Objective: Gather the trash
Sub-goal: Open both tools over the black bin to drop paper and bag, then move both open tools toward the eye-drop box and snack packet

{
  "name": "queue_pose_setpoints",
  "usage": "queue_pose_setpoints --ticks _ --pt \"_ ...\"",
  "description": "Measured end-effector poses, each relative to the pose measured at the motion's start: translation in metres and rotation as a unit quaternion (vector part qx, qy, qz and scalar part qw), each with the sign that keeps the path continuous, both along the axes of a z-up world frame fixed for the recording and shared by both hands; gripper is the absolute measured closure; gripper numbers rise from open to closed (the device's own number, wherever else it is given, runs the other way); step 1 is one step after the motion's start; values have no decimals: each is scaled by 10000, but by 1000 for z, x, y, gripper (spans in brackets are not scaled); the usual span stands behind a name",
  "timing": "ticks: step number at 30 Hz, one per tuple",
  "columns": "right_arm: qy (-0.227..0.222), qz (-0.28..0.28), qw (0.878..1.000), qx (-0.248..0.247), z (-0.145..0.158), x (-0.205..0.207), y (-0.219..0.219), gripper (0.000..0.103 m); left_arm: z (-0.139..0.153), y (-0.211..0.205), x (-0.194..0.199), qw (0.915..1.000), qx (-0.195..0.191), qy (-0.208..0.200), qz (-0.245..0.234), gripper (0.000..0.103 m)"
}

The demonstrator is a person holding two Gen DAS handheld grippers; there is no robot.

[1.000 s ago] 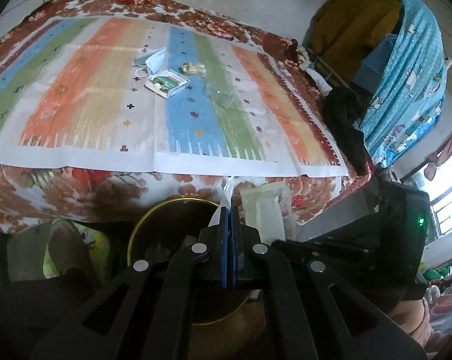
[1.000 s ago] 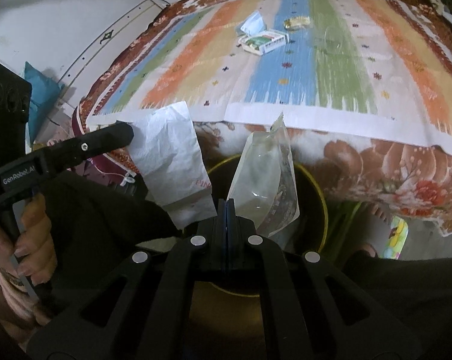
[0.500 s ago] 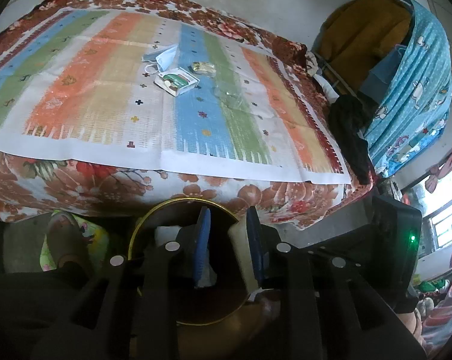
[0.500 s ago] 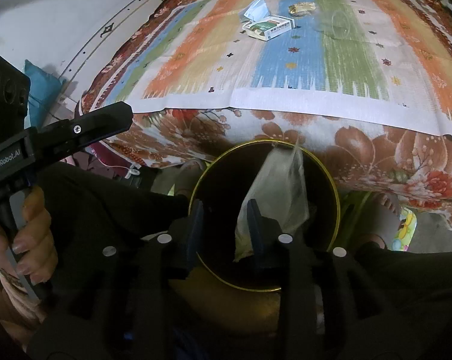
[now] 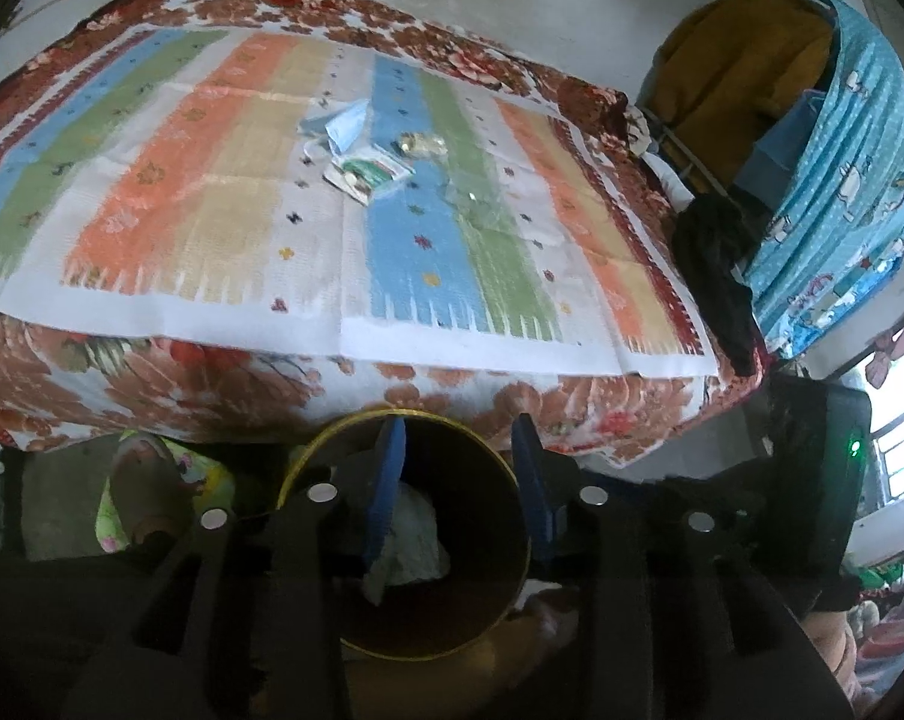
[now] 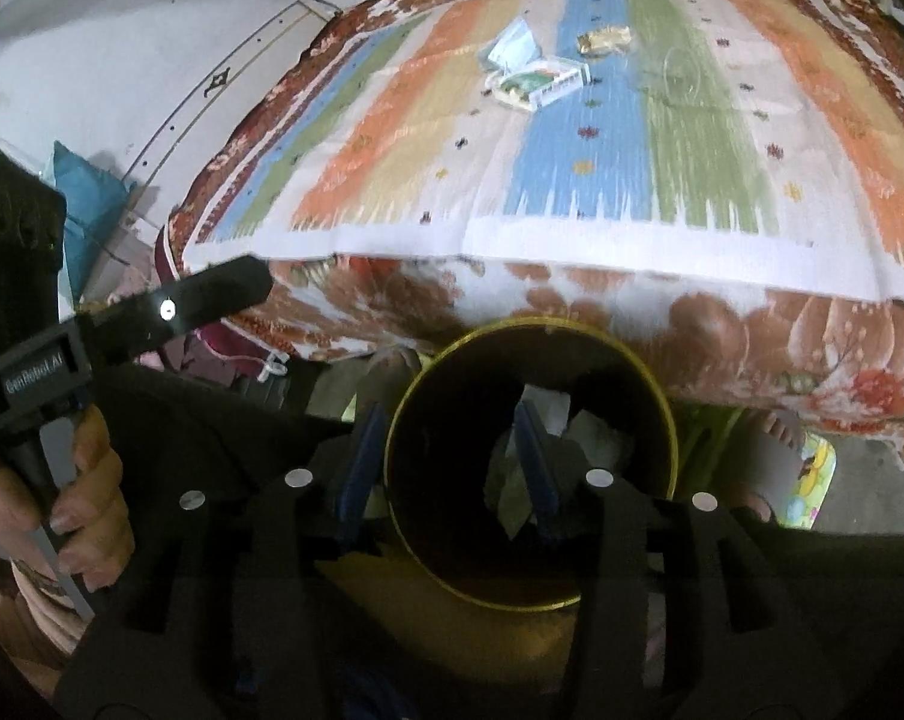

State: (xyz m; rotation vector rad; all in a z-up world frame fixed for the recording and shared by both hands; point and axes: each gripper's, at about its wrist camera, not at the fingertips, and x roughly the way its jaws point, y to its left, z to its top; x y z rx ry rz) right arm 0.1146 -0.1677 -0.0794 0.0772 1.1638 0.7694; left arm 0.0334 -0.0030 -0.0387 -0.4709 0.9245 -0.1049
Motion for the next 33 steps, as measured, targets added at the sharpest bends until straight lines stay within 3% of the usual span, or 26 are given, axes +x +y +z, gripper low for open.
queue_pose_setpoints --ticks 5,10,12,14,17,22,29,33 --pt "-313 -113 9994 -82 22 25 -3 53 7 12 8 9998 34 -2 192 58" --pt "-630 -301 9970 -320 40 57 -3 51 20 19 23 9981 487 -81 378 51" --pt "-765 -363 9955 -434 46 68 -3 43 24 21 29 9974 607 -74 368 49" --pt "-808 -454 9946 -465 51 81 -6 41 27 21 35 9965 765 -59 324 48" --pt "-790 -544 9943 -470 57 98 -7 41 33 20 47 9918 1233 -81 325 38" --pt "-941 -707 9914 -576 66 124 -3 37 36 25 71 9917 1254 40 290 26" --pt "-1011 -896 9888 -634 69 154 4 27 41 23 91 9828 1799 15 408 6" --pt "-1098 -988 9868 -668 69 180 12 19 40 19 111 9777 2075 50 310 6"
